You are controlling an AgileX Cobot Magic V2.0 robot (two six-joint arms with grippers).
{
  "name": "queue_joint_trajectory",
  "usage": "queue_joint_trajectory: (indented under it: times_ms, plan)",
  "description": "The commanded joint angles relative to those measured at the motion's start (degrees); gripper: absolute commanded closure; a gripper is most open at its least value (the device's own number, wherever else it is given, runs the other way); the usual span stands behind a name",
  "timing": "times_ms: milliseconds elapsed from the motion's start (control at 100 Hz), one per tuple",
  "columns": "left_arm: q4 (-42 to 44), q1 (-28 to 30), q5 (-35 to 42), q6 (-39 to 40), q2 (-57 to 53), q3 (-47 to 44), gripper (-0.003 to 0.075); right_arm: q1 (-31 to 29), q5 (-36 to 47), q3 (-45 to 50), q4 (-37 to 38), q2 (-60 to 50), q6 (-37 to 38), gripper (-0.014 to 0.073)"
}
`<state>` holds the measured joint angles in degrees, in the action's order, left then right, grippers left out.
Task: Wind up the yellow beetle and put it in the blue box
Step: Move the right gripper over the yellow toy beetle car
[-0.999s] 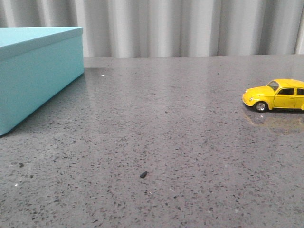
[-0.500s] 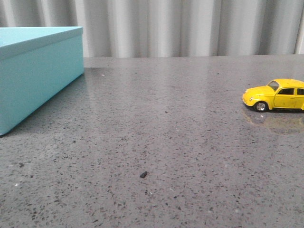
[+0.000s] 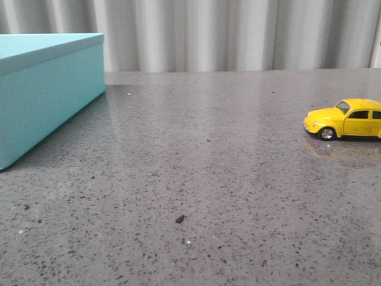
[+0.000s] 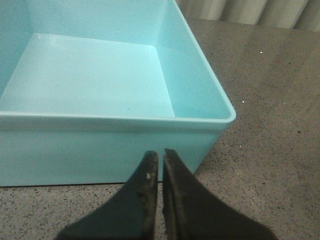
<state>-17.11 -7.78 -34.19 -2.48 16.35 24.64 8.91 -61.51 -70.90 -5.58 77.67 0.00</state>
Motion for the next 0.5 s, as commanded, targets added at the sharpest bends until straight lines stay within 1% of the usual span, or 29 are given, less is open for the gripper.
queue_joint_trajectory:
  times_ms: [0,280,490]
  plan:
    - [-0.5,-0.3,3.5,0.0,1.0,1.5,0.0741,0.0,2.4,-2.3,0.4,0.0,-1.0,0.0645]
    - [-0.5,-0.3,3.6,0.0,1.0,1.5,0.0741,0.0,3.7,-2.4,0.4,4.0,-1.0,0.0645]
    - [-0.5,-0.3,3.6,0.0,1.0,1.5,0.0741,0.0,4.6,-2.4,-0.9,5.7,-1.0,0.0646]
